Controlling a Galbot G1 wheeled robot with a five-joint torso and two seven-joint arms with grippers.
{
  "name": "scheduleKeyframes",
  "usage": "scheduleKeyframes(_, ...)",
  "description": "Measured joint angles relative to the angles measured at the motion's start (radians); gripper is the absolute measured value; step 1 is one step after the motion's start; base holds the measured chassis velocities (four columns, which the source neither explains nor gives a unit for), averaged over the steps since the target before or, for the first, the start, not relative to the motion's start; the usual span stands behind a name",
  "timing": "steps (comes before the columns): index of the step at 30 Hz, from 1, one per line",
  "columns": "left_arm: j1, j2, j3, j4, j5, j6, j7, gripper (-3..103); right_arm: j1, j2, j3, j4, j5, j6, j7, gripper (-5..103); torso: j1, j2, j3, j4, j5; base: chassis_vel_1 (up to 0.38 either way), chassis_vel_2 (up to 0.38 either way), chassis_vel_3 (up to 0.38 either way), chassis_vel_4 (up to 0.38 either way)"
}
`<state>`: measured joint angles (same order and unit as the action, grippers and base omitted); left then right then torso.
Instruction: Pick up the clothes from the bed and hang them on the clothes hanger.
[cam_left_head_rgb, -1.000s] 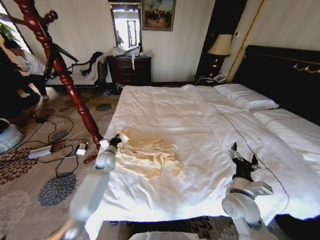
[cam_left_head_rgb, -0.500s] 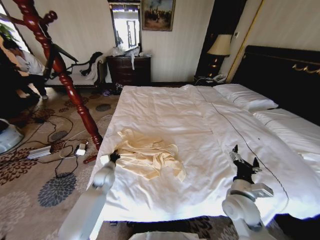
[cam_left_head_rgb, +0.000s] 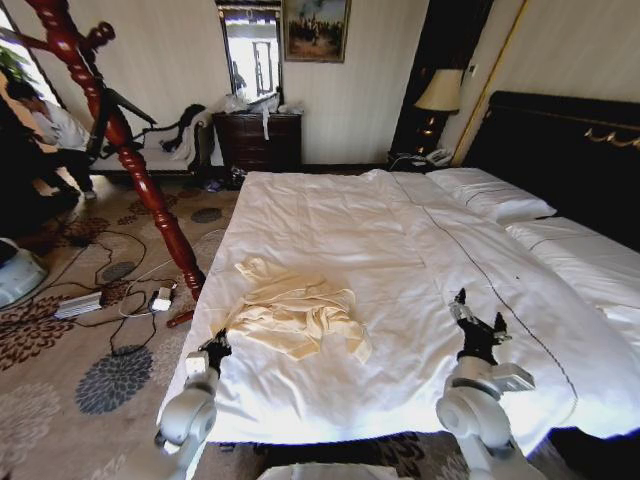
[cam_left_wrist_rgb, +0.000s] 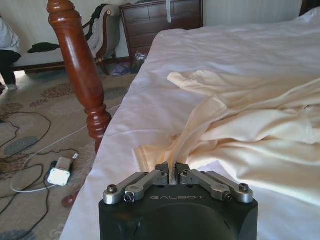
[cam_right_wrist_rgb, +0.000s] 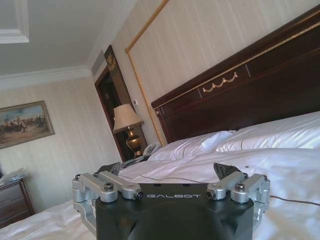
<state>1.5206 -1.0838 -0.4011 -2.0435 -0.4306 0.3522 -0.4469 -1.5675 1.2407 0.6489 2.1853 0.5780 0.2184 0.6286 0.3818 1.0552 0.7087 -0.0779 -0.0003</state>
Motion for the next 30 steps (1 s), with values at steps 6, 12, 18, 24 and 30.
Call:
scheduleKeyframes(6, 0.081, 0.054, 0.015, -0.087, -0.009, 0.041, -0.032, 30, -0.002, 0.011, 0.0, 0.003, -0.001, 0.003, 0.0, 100, 0.0, 0.0, 0.0, 0.0003, 0.0003, 0.0, 0.0, 0.0, 0.0)
scheduleKeyframes(12, 0.071, 0.089, 0.011, -0.151, 0.008, 0.04, -0.034, 46, -0.004, 0.012, -0.001, 0.003, -0.001, 0.003, 0.0, 100, 0.0, 0.0, 0.0, 0.0002, 0.0006, 0.0, 0.0, 0.0, 0.0)
scheduleKeyframes(18, -0.239, 0.084, 0.108, 0.012, -0.031, 0.068, 0.0, 74, -0.005, 0.016, -0.013, -0.001, -0.006, 0.003, 0.0, 100, 0.0, 0.0, 0.0, -0.0003, 0.0003, 0.0, 0.0, 0.0, 0.0)
scheduleKeyframes(24, -0.462, 0.063, 0.277, 0.197, -0.032, 0.112, 0.014, 94, -0.017, 0.019, -0.002, -0.006, -0.01, 0.003, 0.0, 100, 0.0, 0.0, 0.0, -0.0003, 0.0002, 0.0, 0.0, 0.0, 0.0)
scheduleKeyframes(30, -0.51, 0.057, 0.342, 0.237, -0.047, 0.171, -0.003, 100, -0.019, 0.019, 0.014, -0.007, -0.009, 0.003, 0.002, 100, 0.0, 0.0, 0.0, -0.0001, 0.0003, 0.0, 0.0, 0.0, 0.0)
